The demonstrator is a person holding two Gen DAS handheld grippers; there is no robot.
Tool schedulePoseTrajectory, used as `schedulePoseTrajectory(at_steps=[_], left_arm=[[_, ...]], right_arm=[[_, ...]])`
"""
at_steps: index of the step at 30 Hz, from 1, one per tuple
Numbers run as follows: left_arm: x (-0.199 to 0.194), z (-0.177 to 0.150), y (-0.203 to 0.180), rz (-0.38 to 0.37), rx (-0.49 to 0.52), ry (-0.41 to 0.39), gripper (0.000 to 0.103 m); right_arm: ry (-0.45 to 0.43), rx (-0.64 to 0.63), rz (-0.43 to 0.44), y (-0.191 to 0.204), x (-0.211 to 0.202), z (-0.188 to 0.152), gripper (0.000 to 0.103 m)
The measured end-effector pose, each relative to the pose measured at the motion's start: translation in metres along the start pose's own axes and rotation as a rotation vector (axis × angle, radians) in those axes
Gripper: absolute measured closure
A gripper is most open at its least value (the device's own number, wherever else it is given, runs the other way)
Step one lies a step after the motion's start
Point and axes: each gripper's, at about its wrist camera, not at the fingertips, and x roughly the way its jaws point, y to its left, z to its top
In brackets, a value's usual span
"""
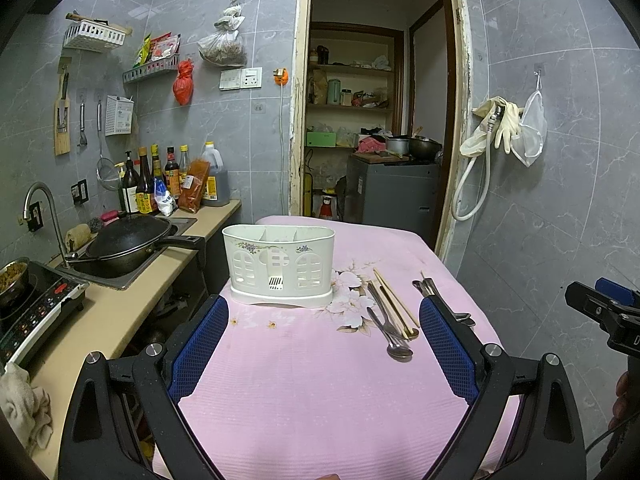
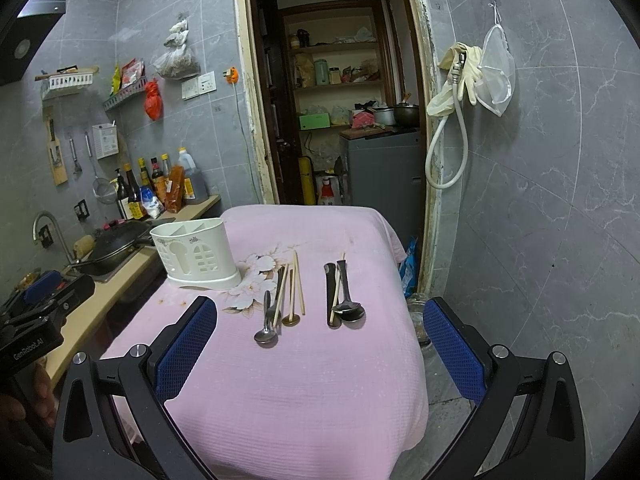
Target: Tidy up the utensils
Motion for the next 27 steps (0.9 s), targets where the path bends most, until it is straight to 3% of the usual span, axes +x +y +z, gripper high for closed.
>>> schedulePoseTrajectory(at_steps=[27], left_arm=[[0.008,0.003,-0.004,0.001,-0.002,-0.003,0.010]], right_arm=[[-0.001,0.000,0.001,0.000,-0.003,0.000,0.000]])
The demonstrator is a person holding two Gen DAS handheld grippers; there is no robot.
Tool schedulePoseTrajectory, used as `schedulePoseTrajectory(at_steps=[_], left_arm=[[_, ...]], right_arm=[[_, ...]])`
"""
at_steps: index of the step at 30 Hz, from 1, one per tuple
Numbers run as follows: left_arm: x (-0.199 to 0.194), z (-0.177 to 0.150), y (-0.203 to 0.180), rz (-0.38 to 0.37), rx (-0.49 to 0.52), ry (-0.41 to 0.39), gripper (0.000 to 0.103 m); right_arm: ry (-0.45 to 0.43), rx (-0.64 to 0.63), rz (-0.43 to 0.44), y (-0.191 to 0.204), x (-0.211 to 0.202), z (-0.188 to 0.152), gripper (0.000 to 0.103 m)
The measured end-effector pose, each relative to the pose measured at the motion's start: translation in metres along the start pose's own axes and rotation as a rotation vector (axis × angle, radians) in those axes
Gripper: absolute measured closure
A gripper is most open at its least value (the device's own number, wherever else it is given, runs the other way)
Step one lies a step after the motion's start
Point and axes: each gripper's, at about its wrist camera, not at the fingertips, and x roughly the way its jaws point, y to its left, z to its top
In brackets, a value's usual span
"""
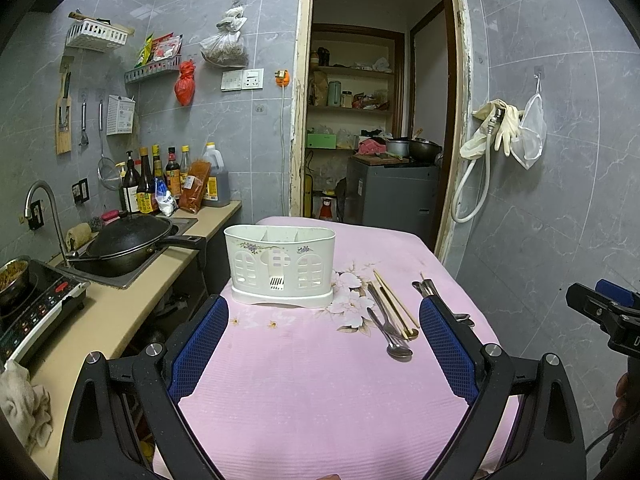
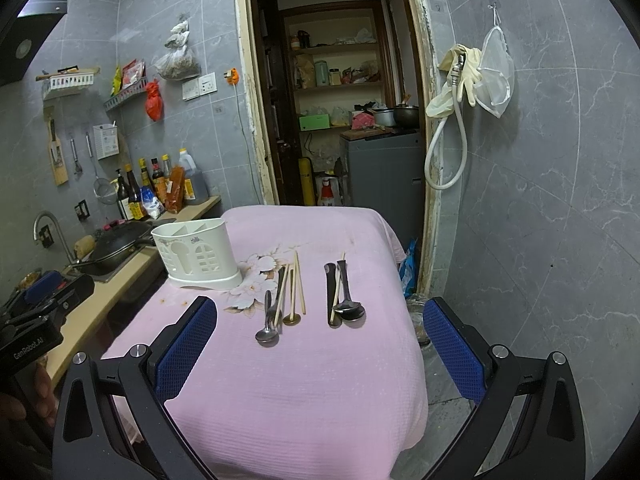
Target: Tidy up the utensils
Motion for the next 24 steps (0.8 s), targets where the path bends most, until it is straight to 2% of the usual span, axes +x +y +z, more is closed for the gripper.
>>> schedulePoseTrajectory(at_steps=[15,21,24], left_arm=[[-0.003,0.008,0.005,-0.002,-0.003,0.001,0.010],[-0.009,0.007,0.008,-0.009,0.004,0.008,0.010],[-0.007,-0.005,0.010,-0.013,0.004,0.012,0.010]], right_arm=[[0.000,0.001,0.000,0.002,0.000,-0.001,0.000],[0.000,0.001,0.000,0.004,0.000,-0.002,0.000],[0.000,0.002,0.000,0.005,0.002,-0.002,0.000]])
